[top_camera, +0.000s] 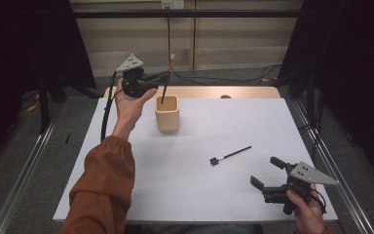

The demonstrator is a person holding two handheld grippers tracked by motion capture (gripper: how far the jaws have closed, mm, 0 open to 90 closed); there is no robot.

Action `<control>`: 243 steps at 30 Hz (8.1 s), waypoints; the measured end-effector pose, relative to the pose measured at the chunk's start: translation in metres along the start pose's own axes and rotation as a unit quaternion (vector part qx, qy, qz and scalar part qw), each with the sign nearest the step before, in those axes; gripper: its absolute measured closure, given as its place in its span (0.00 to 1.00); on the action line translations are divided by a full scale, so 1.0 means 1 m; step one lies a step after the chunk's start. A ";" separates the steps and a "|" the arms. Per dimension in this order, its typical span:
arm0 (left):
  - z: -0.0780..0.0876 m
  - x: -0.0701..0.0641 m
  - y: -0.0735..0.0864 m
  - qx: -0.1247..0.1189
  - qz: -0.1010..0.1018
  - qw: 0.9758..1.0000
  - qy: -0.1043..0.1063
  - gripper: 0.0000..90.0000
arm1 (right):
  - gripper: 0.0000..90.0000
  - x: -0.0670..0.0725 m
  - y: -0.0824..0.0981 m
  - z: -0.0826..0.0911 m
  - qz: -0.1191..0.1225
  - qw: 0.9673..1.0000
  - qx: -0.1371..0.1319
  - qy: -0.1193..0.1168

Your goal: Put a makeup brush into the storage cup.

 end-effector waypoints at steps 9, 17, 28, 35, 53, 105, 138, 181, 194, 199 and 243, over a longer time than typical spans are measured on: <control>-0.009 0.007 0.010 0.006 0.007 1.000 -0.003 0.93 | 0.00 0.000 0.000 0.000 0.000 1.000 0.001 -0.001; -0.013 0.013 0.018 0.008 0.009 1.000 -0.009 0.93 | 0.00 0.000 0.000 0.000 -0.001 1.000 -0.001 -0.001; -0.017 0.017 0.037 0.020 0.013 1.000 -0.009 0.93 | 0.00 0.000 0.000 0.000 0.000 1.000 0.000 -0.002; -0.019 0.018 0.047 0.031 0.007 0.999 -0.005 0.93 | 0.00 0.000 0.000 0.000 0.001 1.000 0.001 -0.002; -0.013 0.026 0.072 0.038 0.015 0.999 -0.011 0.93 | 0.00 0.000 0.000 0.000 0.001 1.000 0.002 -0.003; 0.000 0.027 0.111 0.064 0.020 0.997 -0.023 0.92 | 0.00 0.001 0.000 0.001 0.003 1.000 0.002 -0.005; 0.017 0.020 0.098 0.053 0.039 0.996 -0.061 0.03 | 0.00 0.001 0.000 0.001 0.005 1.000 0.002 -0.005; 0.107 -0.012 0.092 0.044 0.020 0.996 -0.077 0.02 | 0.00 0.001 0.001 0.000 0.006 1.000 0.006 -0.003; 0.128 -0.025 0.103 0.049 0.010 0.995 -0.086 0.02 | 0.00 0.001 0.001 0.000 0.007 1.000 0.006 -0.002; 0.136 -0.030 0.097 0.040 0.009 0.995 -0.090 0.02 | 0.00 0.001 0.001 -0.001 0.007 1.000 0.007 -0.005; 0.228 -0.065 0.117 0.004 0.001 0.988 -0.153 0.03 | 0.00 0.000 0.002 -0.001 0.002 1.000 0.007 0.003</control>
Point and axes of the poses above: each handheld gripper's, and its own axes: z roughly backward along the jaws, y roughly out of its underside, x roughly to its left, the point moved 6 cm from there along -z, roughly forward along the jaws, and after that the axes turned 15 degrees about -x, right-handed, at the moved point
